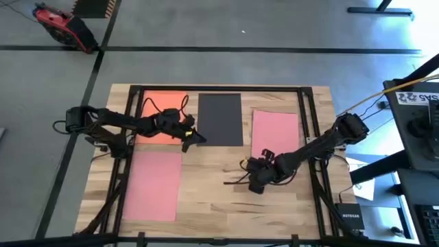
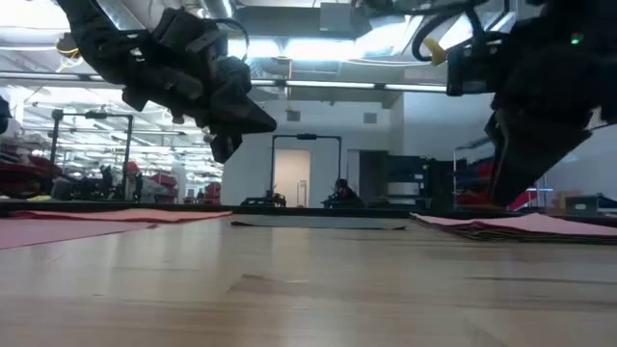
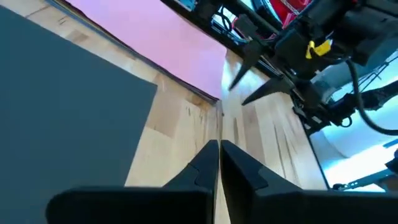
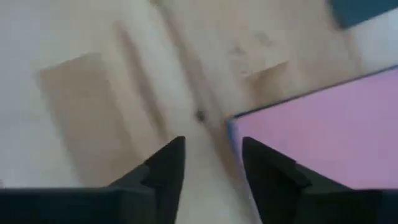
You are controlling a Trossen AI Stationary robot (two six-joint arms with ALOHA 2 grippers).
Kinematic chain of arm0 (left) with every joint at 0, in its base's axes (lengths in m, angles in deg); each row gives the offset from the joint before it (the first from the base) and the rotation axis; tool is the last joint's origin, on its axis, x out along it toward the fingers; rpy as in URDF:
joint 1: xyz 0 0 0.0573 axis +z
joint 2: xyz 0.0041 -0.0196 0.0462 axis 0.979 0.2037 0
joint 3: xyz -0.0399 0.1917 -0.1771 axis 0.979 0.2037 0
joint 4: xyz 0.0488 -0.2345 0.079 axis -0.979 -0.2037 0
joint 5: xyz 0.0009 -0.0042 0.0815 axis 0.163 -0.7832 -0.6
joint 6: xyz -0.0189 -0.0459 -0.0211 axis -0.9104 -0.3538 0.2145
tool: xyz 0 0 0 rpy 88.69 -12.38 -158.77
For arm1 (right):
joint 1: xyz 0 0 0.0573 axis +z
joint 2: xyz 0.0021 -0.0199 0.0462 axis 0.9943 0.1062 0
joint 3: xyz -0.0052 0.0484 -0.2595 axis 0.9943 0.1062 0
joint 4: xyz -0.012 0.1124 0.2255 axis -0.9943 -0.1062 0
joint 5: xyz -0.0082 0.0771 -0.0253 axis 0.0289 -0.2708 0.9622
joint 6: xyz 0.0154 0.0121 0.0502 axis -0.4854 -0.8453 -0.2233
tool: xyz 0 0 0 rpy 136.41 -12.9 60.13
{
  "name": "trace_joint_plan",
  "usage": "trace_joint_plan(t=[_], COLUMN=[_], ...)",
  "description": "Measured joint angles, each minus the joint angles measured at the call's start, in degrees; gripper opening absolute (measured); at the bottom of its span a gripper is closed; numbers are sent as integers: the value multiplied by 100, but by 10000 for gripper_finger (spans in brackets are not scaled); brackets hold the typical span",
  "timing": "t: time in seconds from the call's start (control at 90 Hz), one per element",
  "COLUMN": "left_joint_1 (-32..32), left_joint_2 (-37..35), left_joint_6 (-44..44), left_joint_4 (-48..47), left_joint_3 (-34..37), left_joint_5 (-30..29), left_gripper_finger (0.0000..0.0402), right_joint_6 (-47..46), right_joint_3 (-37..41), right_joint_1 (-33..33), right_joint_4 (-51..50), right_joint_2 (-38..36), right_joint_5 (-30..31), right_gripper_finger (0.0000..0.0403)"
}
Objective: Organize paper
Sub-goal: Stack the pink color paper on top of the other pink color paper
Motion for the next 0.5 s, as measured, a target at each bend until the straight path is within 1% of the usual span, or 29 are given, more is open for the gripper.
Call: trace_joint_plan(t=[0.111,0.233,0.356,0.5], left_joint_1=[0,0,0,0], left_joint_2=[0,0,0,0], left_joint_6=[12,69,110,170], left_joint_4=[2,-2,-39,-175], left_joint_3=[0,0,0,0], left_joint_5=[-9,-13,-13,-18], left_gripper_finger=[0,0,0,0], right_joint_6=[13,168,288,290], right_joint_3=[13,126,153,162], right_joint_1=[-142,-252,-271,-276], right_joint_4=[-231,-75,357,421], right_joint_2=[5,57,52,191], right_joint_5=[68,-52,-290,-282], right_gripper_finger=[173,175,175,175])
